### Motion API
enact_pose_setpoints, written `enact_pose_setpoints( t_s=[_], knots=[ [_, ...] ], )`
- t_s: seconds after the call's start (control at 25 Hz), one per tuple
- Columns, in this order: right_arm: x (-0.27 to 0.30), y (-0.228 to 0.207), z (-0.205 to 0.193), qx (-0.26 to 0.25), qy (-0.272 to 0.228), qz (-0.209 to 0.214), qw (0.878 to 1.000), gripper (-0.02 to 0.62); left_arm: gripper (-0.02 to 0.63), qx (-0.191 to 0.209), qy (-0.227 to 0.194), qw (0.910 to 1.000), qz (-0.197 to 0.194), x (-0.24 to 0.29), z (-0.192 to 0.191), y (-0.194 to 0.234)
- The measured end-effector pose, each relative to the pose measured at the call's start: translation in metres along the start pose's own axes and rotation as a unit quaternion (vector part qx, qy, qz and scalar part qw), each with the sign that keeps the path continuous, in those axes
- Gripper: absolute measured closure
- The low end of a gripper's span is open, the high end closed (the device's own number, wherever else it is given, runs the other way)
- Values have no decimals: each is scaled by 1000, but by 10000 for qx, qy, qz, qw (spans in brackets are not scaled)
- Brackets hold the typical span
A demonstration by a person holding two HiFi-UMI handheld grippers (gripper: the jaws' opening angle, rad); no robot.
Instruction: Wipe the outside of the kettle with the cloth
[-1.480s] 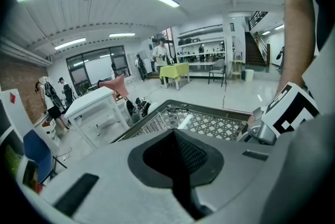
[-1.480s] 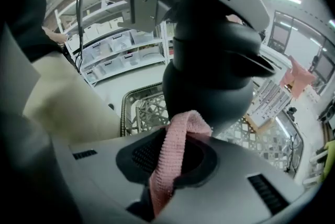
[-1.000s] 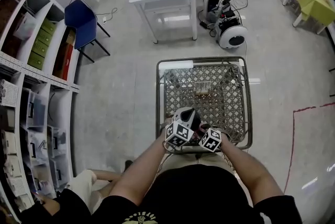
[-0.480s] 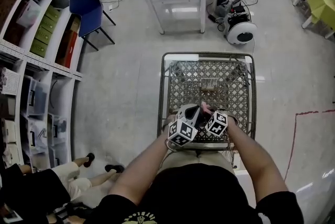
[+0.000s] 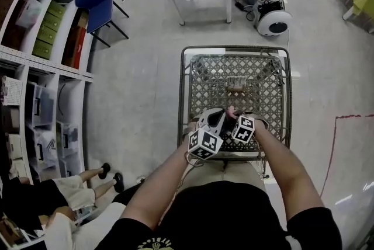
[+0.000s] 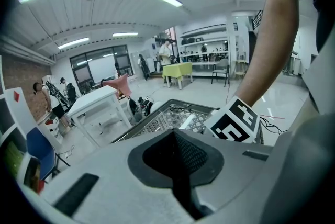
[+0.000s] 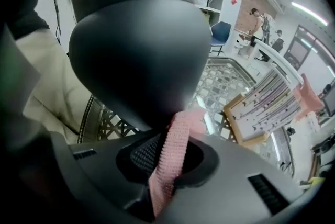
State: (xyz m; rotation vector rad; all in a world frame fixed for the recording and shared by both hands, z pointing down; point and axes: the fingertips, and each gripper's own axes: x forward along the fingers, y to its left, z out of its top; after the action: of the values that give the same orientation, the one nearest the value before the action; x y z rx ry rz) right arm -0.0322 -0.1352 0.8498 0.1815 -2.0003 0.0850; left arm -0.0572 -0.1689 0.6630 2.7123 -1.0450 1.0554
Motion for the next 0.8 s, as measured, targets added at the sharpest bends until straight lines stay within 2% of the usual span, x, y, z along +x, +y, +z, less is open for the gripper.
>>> enact_pose_setpoints(
  t_s=[0.2, 0.4, 0.8],
  knots=[
    [1, 29, -10, 477, -126, 136, 9987, 548, 597, 26, 13, 10000, 2, 1, -1, -2],
    [-2, 59, -2, 778, -236, 284, 9963, 548, 597, 28, 37, 10000, -21, -1, -1, 1],
    [-8, 119, 44, 856, -686, 782, 9909, 548, 598, 50, 34, 10000, -34, -1, 0, -3]
  ],
)
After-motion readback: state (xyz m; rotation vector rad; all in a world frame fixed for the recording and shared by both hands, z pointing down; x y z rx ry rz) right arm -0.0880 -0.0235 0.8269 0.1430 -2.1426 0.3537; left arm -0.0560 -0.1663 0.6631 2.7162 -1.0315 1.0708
